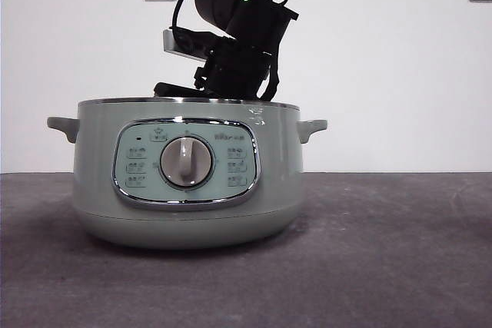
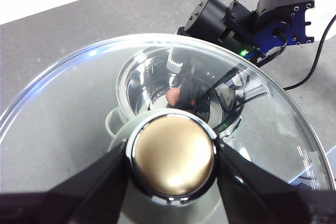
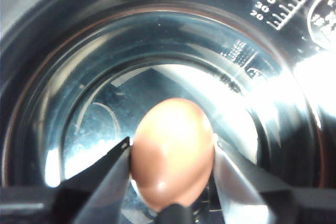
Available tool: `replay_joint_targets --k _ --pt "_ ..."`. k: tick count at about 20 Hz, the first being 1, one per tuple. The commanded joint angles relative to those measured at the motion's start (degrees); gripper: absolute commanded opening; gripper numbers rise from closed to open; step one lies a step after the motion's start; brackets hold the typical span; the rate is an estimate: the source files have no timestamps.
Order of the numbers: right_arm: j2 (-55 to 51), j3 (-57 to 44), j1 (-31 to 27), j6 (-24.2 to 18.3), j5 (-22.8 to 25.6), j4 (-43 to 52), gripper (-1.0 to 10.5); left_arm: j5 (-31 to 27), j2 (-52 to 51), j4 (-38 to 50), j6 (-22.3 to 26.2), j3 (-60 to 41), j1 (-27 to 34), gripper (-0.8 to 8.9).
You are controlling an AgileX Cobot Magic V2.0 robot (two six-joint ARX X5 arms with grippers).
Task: Pick up the egg,open the lid,put the egg in the pot,close the lid
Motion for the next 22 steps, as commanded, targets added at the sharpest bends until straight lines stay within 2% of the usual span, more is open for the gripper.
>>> replay_joint_targets --k 1,3,4,9,12,16,22 --pt "-0.7 -0.2 0.3 0.0 0.0 -0.5 4.5 0.3 -0.4 2.8 -0.4 1.1 0.1 -0.08" --pt "-4.5 0.4 0.3 0.3 1.2 -0.5 4.5 0.3 0.3 2.9 -0.3 1.1 0.1 -0.08" --pt "-7.6 0.4 0.2 0.4 3.5 -0.8 4.5 0.3 1.0 3.4 -0.2 1.1 0.1 -0.08" --pt "-29.4 0.4 -0.3 0.9 19.3 -9.1 4.5 1.0 7.6 9.6 0.6 1.1 0.1 -0.08" --pt "-42.3 0.4 -0.3 1.9 20.6 -10.0 4.5 4.2 14.3 14.5 1.6 1.1 0.0 -0.08" --pt "-53.3 0.4 -0.3 1.9 20.6 -10.8 4.4 5.4 22.5 19.4 1.8 1.1 -0.1 -0.08" --pt "-60.2 0.4 -0.3 1.9 20.9 -13.0 4.4 5.6 30.2 23.4 1.9 1.1 -0.1 -0.08"
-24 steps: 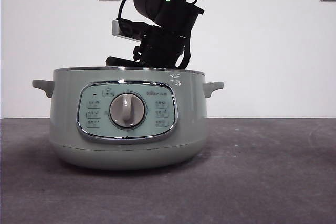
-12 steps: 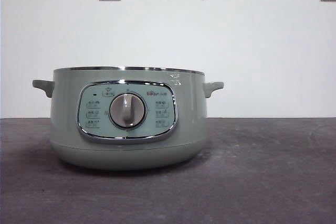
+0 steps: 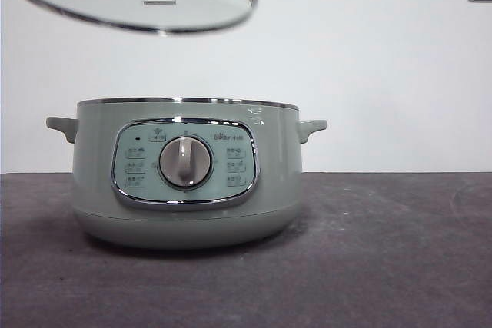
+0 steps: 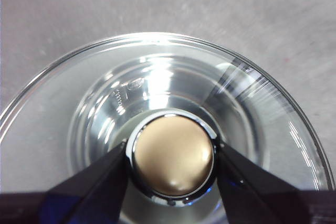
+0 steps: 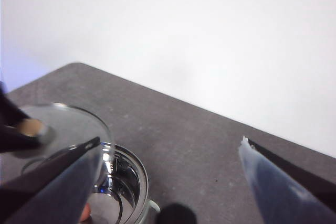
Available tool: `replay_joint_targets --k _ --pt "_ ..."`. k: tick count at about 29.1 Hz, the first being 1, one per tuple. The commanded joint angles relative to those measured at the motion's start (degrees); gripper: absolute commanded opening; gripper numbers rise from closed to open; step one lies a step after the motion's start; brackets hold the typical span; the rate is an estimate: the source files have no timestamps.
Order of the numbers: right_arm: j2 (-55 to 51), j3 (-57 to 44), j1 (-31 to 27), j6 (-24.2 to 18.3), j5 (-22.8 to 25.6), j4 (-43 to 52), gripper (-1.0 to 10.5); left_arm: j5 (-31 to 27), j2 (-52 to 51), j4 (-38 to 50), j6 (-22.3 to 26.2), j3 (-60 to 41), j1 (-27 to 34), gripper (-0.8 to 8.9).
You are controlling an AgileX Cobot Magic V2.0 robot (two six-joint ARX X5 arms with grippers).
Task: Pick up the egg,open the lid,put the egg in the pot,close the lid
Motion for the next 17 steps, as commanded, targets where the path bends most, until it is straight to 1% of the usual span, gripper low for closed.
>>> replay_joint_targets --k 1,9,17 --pt "-2.0 0.0 0.0 0.6 0.3 -0.6 4.4 0.5 2.6 4.0 0.9 1.0 0.0 -0.08" --pt "-4.7 0.0 0.0 0.6 0.2 -3.3 4.4 0.5 10.1 7.5 1.1 1.0 -0.6 -0.08" --pt "-4.5 0.0 0.0 0.5 0.2 -5.0 4.4 1.4 14.0 10.3 1.1 1.0 -1.2 -0.08"
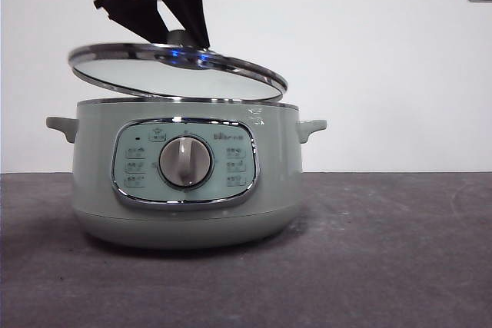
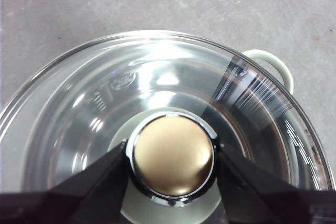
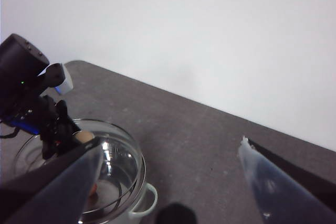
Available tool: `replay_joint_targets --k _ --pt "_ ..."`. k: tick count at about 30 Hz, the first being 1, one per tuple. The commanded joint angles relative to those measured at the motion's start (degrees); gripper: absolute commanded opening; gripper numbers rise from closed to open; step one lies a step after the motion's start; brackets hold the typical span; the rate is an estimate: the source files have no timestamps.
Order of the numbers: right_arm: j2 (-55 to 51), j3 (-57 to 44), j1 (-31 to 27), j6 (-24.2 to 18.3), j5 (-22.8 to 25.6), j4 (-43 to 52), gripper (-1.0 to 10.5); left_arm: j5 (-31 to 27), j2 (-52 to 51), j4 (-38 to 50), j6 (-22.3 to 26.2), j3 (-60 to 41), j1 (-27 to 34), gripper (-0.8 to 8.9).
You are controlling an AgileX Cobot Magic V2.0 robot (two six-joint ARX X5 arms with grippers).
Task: Pick up the egg,open the lid,put the egg in the pot,close the lid
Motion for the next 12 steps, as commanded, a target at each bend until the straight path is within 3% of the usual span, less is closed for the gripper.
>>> replay_joint_targets --k 1,12 --pt "0.1 0.0 0.0 0.4 0.2 0.3 4.4 0.7 0.3 2.5 0.6 1.0 -0.4 -0.08" --pt "0.1 0.0 0.0 0.4 0.2 0.3 4.4 0.6 1.6 2.4 0.6 0.9 -0.4 -0.08"
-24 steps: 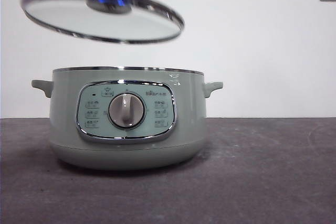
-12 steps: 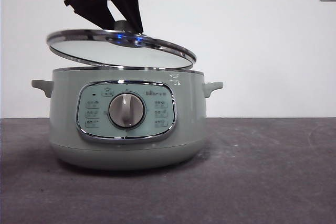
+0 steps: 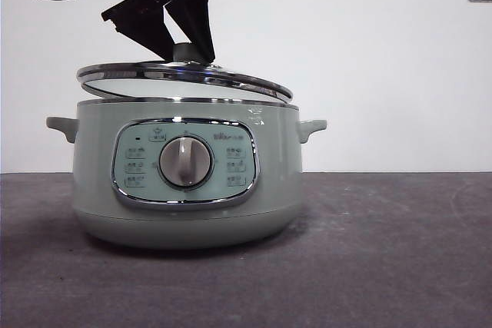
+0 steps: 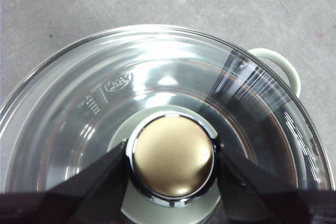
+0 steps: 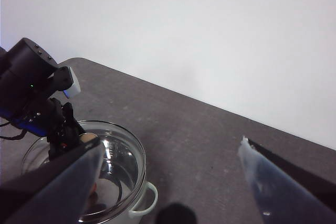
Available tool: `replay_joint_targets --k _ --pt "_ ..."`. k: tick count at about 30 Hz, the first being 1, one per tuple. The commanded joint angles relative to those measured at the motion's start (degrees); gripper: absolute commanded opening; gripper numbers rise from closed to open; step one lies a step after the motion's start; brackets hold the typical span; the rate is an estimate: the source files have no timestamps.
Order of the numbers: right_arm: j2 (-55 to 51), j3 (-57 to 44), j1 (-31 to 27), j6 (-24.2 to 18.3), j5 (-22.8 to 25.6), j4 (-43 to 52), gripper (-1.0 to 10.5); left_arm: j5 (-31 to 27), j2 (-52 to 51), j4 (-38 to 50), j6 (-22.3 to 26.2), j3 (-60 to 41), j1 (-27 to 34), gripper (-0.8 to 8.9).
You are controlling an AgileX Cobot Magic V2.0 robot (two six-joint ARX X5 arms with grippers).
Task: Pick up the egg,open the lid,put the egg in the pot,close the lid
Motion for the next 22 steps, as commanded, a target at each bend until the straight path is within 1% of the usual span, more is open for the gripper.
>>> replay_joint_targets --k 1,11,15,22 --pt "-0.1 0.0 0.0 0.4 0.2 0.3 4.4 0.5 -0.2 1.7 0.6 0.9 -0.2 -0.08" --pt "0.0 0.0 0.0 0.4 0.2 0.4 4.4 0.4 -0.2 0.7 0.1 0.9 -1.5 -0.08" --pt "0.0 0.0 0.0 0.4 0.2 0.4 4.4 -2.4 -0.1 -0.1 0.2 0.7 -1.7 -0.09" --pt "0.0 0.0 0.0 0.4 0.2 0.3 4.4 -2.4 0.0 -0.2 0.2 -0.4 -1.7 -0.08"
